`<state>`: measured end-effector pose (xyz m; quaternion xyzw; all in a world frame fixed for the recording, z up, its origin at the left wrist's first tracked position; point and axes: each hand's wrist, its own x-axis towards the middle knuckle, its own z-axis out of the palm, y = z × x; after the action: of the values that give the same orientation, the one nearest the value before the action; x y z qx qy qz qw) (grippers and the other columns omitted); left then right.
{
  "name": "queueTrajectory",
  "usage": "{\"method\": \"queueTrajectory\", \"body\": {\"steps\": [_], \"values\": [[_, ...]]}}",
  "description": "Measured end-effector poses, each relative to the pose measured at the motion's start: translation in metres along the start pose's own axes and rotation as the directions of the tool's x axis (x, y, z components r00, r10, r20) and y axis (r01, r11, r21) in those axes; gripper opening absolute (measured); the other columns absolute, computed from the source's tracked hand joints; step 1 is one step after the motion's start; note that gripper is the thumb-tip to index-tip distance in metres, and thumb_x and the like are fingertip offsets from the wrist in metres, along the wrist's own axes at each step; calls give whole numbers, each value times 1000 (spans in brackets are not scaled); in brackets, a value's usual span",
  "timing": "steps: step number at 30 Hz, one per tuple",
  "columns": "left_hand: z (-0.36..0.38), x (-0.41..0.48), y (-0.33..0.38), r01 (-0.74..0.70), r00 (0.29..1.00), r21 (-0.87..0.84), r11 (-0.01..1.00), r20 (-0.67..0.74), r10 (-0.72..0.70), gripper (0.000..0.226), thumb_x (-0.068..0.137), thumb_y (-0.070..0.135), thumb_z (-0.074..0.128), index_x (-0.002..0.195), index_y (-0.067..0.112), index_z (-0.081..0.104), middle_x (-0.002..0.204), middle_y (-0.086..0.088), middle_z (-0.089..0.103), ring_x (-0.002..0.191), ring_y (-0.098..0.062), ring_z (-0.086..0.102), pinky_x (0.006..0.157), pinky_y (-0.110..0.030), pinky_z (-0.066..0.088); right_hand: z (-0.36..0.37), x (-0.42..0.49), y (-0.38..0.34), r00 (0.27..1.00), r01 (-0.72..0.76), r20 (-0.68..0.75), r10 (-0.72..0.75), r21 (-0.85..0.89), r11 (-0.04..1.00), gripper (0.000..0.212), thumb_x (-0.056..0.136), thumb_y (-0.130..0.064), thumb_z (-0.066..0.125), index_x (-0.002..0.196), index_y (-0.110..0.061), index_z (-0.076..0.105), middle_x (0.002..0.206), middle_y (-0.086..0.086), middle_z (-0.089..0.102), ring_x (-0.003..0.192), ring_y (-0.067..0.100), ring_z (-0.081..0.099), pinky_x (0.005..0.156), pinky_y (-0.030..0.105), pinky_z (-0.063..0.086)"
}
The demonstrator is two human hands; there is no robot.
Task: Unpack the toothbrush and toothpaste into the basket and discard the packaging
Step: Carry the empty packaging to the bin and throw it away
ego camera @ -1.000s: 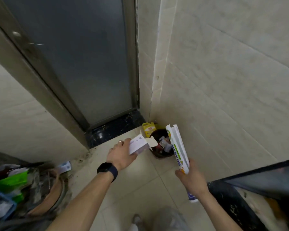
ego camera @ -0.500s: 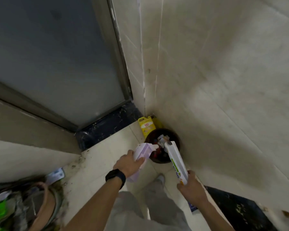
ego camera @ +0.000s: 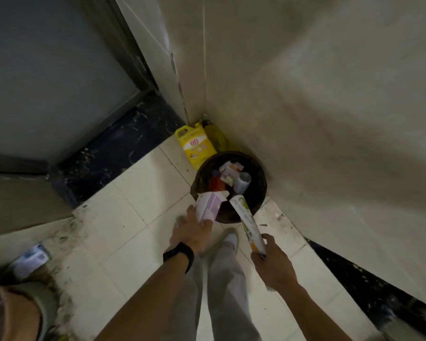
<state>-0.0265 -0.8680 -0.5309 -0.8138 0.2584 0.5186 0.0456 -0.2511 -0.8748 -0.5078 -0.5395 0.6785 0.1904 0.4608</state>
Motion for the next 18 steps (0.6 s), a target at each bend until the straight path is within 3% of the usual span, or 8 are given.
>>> {"method": "queueTrajectory", "body": {"steps": [5,8,11,13,15,18], "values": [[35,79,3,-129,992,102,986,17,128,72,90,55,41,150,34,7,145,-20,33,118,-47,49,95,-54,47,29,82,-18,997,-48,-67,51,40,998,54,92,-25,62,139,-13,39,124,15,48,99,36,60,75,37,50],[46,120,10,-215,973,200,956,-38,227,66,94,56,43,148,34,13,137,-18,37,112,-43,51,89,-52,48,45,138,-28,992,-38,-119,46,71,997,53,93,-22,63,138,-10,39,125,17,55,108,37,60,79,37,51],[61,158,13,-250,954,274,929,-94,284,64,93,61,42,146,34,19,140,-18,36,118,-44,47,87,-54,48,60,184,-31,990,-1,-140,7,48,999,51,94,-20,61,140,-11,38,125,17,59,104,38,62,72,33,48],[73,179,15,-257,957,285,923,-56,283,68,92,68,36,148,34,18,147,-19,31,126,-45,42,91,-54,46,70,205,-28,986,47,-158,-49,-12,999,57,93,-24,62,143,-10,37,126,20,58,105,40,62,75,37,52],[87,195,12,-262,964,304,916,31,265,74,88,75,22,150,35,15,154,-14,24,133,-44,35,98,-55,41,78,216,-24,979,104,-168,-119,-98,990,72,90,-35,67,148,-8,34,133,20,56,115,41,58,89,45,55],[99,200,2,-379,924,352,856,188,332,87,76,72,-2,150,32,15,159,-11,19,135,-44,30,105,-56,37,86,214,-15,969,140,-174,-177,-206,968,83,88,-44,66,153,-9,29,150,19,45,132,40,47,102,52,50]]}}
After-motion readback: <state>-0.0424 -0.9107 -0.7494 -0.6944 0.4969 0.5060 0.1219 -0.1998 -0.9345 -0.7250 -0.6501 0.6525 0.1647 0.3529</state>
